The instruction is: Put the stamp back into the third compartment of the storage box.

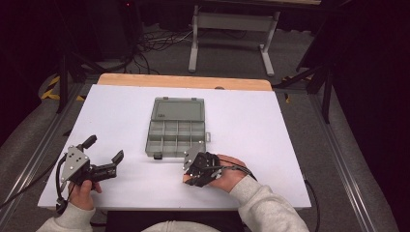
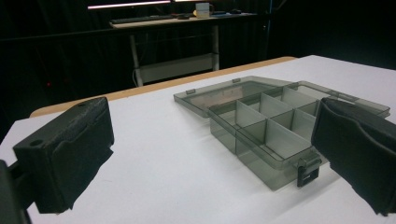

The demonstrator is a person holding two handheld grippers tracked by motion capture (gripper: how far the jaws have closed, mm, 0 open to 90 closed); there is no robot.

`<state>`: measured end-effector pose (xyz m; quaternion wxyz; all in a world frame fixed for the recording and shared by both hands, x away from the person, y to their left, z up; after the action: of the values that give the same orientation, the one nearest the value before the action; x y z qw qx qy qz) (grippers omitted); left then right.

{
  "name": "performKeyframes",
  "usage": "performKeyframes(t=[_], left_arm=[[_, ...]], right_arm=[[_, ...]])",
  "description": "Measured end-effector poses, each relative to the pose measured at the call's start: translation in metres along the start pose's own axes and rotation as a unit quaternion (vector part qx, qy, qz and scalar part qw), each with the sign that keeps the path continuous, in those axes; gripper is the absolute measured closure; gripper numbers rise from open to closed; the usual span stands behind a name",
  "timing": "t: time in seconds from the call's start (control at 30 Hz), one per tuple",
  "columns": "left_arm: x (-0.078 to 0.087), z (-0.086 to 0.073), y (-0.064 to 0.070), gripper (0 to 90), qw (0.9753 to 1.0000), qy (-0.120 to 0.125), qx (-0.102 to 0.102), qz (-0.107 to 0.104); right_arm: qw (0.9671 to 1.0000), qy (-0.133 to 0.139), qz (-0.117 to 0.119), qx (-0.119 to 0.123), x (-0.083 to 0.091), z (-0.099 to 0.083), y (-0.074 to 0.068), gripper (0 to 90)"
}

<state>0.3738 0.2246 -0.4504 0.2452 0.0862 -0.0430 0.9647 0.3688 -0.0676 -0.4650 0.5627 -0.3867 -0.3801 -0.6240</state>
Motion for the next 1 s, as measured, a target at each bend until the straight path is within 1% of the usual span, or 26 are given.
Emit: performKeyframes(t=[0.13, 0.17, 0.23, 0.27, 0.3, 0.33, 0.37, 0.53, 0.57, 0.73, 1.0], left_arm=[[0.0, 0.0, 0.0, 0.1, 1.0, 0.0, 0.0, 0.0], [0.0, 0.0, 0.0, 0.2, 1.0, 0.0, 0.0, 0.0], [0.0, 0.0, 0.0, 0.1, 1.0, 0.0, 0.0, 0.0], [0.0, 0.0, 0.0, 0.1, 1.0, 0.0, 0.0, 0.0], [0.0, 0.0, 0.0, 0.1, 1.0, 0.0, 0.0, 0.0], [0.0, 0.0, -0.001, 0.1, 1.0, 0.0, -0.005, 0.002], [0.0, 0.0, -0.001, 0.1, 1.0, 0.0, -0.006, 0.003], [0.0, 0.0, -0.001, 0.1, 1.0, 0.0, -0.006, 0.003], [0.0, 0.0, -0.001, 0.1, 1.0, 0.0, -0.006, 0.003], [0.0, 0.0, -0.001, 0.1, 1.0, 0.0, -0.006, 0.003], [0.0, 0.0, -0.001, 0.2, 1.0, 0.0, -0.006, 0.003]], right_arm=[[0.9999, 0.013, -0.007, -0.003, 0.004, 0.002, 0.003, 66.2], [0.9998, 0.018, -0.006, -0.004, 0.006, 0.003, 0.004, 66.2], [0.9997, 0.02, -0.009, -0.005, 0.006, 0.003, 0.005, 66.2], [0.9995, 0.027, -0.013, -0.011, 0.009, 0.004, 0.006, 66.2], [0.9995, 0.027, -0.013, -0.011, 0.009, 0.004, 0.006, 66.2], [0.9991, 0.037, -0.016, -0.016, 0.011, 0.005, 0.008, 66.2], [0.9989, 0.04, -0.018, -0.017, 0.012, 0.005, 0.009, 66.2], [0.9975, 0.058, -0.031, -0.026, 0.018, 0.006, 0.014, 66.2], [0.9975, 0.058, -0.031, -0.026, 0.018, 0.006, 0.014, 66.2], [0.9946, 0.083, -0.046, -0.043, 0.025, 0.009, 0.02, 66.2], [0.9913, 0.104, -0.057, -0.056, 0.032, 0.011, 0.028, 66.2]])
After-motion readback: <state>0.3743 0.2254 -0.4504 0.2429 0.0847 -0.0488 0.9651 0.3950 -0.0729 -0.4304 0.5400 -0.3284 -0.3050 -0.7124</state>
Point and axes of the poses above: each handheld gripper's, and its own axes: x roughly backward along the jaws, z roughly out of its top, y roughly to its right, the point moved 6 cm from there along -x, roughly forward along the jaws, and after that the axes turned 3 degrees about -y, right-handed, at the moved point
